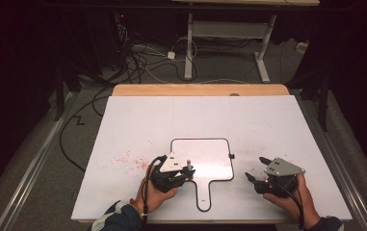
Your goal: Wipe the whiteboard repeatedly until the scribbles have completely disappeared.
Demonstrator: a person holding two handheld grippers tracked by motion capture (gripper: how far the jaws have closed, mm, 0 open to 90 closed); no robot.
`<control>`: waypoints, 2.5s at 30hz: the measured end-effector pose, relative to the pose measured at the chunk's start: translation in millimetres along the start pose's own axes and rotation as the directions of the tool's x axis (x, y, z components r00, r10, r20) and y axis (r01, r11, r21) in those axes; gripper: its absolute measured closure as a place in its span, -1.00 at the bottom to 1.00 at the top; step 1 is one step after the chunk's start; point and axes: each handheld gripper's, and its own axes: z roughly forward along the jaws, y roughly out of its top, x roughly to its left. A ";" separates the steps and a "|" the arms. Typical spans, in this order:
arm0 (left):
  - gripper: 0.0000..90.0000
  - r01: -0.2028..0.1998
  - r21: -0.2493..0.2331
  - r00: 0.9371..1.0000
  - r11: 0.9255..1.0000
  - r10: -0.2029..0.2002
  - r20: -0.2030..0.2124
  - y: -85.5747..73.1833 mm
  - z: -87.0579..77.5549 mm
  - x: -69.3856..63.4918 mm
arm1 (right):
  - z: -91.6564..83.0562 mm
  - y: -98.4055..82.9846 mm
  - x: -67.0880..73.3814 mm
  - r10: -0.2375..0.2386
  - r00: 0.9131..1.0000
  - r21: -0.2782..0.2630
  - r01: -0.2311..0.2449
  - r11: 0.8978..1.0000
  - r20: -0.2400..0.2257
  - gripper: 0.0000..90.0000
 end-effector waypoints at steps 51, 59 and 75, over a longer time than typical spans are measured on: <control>0.76 -0.059 -0.007 0.995 0.998 0.060 0.079 53.7 72.5 -14.7 | -6.4 -3.7 -6.4 0.013 1.000 -0.010 -0.012 1.000 0.013 -0.35; 0.76 -0.052 0.022 0.998 0.998 0.051 0.046 34.7 41.8 2.6 | -5.8 -2.0 -4.4 0.007 1.000 -0.011 -0.007 1.000 0.017 -0.35; 0.76 0.032 -0.006 0.999 0.999 -0.032 -0.035 14.8 18.1 34.5 | -3.7 -2.2 -4.0 -0.001 1.000 -0.004 0.002 1.000 0.012 -0.35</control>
